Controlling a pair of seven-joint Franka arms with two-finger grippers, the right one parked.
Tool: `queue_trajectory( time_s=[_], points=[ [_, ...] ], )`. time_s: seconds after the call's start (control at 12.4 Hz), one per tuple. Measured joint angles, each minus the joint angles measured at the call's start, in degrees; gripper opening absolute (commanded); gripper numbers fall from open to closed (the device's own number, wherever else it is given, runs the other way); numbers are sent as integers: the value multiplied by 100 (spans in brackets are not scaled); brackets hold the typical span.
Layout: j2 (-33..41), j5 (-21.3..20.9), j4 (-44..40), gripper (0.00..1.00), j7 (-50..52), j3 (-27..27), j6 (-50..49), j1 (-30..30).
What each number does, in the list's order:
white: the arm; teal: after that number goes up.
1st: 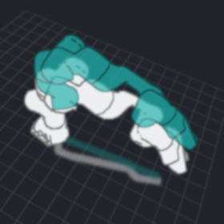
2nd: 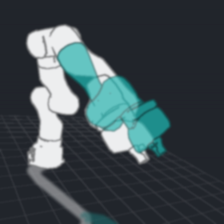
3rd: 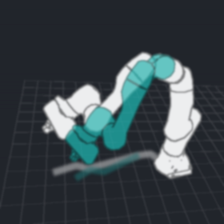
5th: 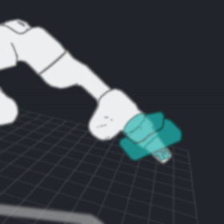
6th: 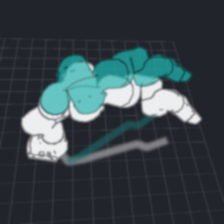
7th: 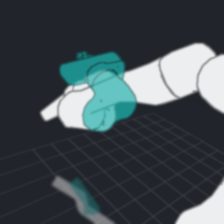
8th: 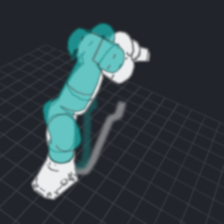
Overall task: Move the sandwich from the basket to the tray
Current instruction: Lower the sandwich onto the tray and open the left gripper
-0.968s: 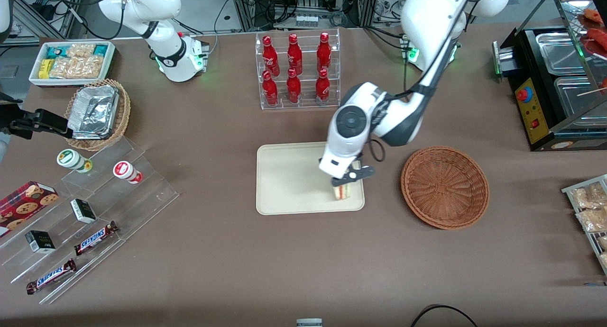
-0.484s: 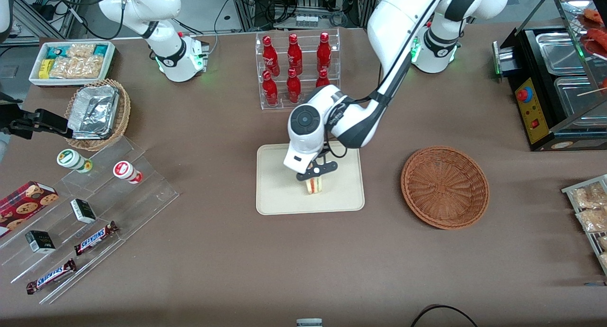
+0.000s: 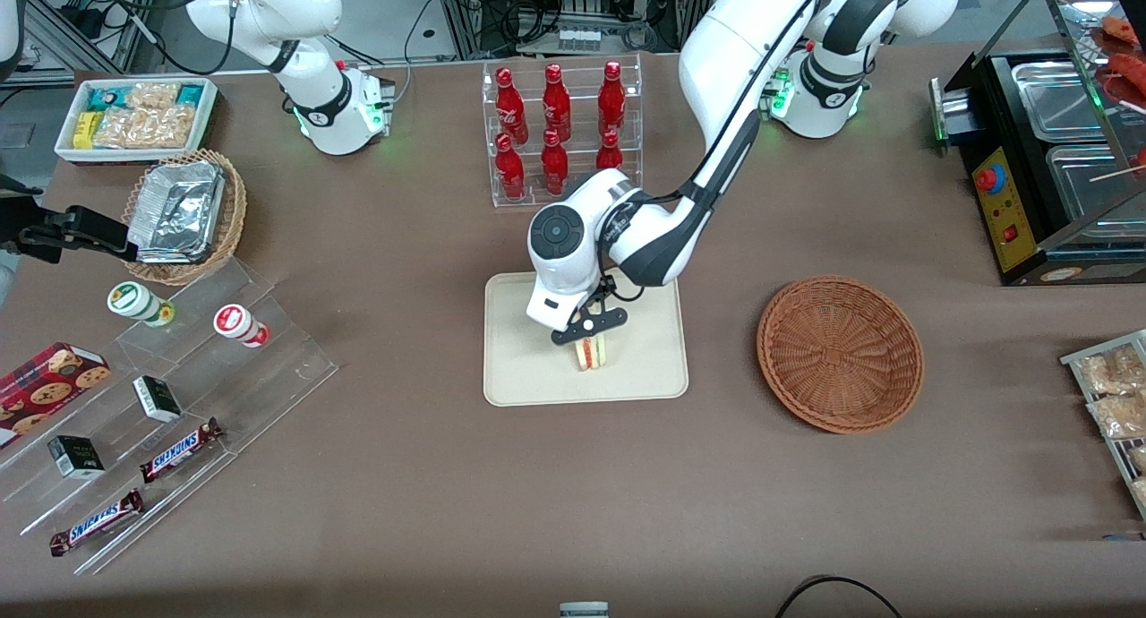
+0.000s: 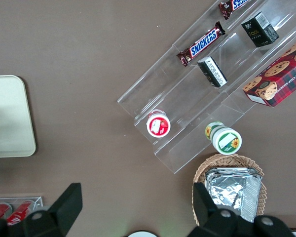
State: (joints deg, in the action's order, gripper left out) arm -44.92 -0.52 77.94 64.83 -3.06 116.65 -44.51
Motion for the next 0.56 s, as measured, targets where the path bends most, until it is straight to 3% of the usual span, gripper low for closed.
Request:
queue_trajectory(
  time_s=[0.16, 0.24, 0.4, 0.56],
  points=[
    [-54, 0, -109, 0, 67, 3, -59, 0],
    [-70, 0, -125, 21, 88, 3, -61, 0],
    [-96, 0, -137, 100, 111, 5, -61, 0],
    [-132, 0, -159, 100, 115, 6, -61, 0]
  ],
)
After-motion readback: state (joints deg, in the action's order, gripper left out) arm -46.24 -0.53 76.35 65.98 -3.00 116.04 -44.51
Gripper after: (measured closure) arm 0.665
